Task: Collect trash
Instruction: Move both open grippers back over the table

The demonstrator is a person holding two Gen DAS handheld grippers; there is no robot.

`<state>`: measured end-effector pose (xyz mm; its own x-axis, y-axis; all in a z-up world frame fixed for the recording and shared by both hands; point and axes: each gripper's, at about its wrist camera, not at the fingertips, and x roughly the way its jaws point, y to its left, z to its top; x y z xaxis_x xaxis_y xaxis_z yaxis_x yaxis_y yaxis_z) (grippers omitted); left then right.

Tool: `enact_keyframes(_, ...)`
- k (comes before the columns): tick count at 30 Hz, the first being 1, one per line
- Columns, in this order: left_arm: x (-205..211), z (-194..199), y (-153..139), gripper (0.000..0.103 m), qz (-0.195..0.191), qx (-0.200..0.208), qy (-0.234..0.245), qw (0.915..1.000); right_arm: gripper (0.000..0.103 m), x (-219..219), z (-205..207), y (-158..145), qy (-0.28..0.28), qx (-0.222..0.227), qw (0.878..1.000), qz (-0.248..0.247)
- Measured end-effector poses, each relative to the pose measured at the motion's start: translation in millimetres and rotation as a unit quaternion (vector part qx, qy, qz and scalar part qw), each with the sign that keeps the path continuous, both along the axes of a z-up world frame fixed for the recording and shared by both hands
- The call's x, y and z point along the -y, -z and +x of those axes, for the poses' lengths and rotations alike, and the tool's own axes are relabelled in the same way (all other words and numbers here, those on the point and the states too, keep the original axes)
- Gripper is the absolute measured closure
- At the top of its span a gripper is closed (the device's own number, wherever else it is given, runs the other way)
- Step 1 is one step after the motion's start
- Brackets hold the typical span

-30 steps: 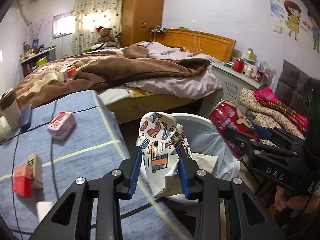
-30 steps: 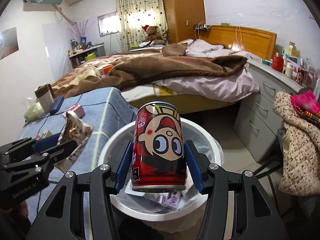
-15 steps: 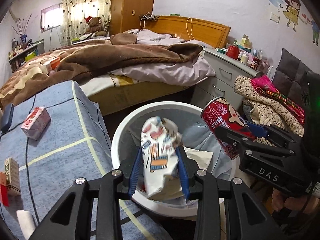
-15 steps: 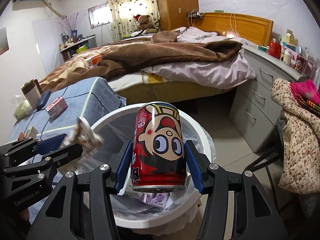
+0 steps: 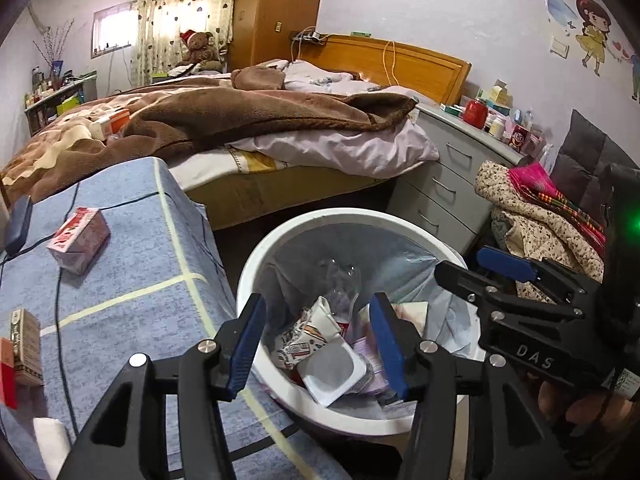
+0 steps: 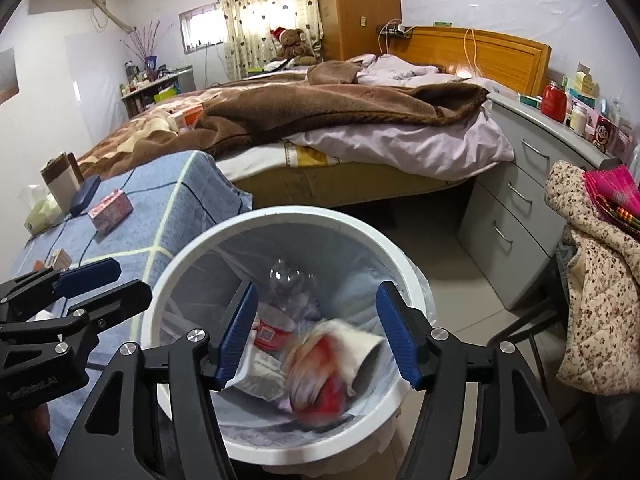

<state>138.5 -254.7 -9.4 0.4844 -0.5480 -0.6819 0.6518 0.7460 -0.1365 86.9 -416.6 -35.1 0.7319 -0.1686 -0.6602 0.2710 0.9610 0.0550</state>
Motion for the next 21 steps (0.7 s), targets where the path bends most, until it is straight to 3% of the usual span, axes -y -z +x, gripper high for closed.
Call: enact_keyframes(21, -82, 1, -22, 0.039, -0.011, 0.042, -0.078, 0.996, 0.039, -35, 4, -15, -0.03, 0.033, 0.999, 0.005)
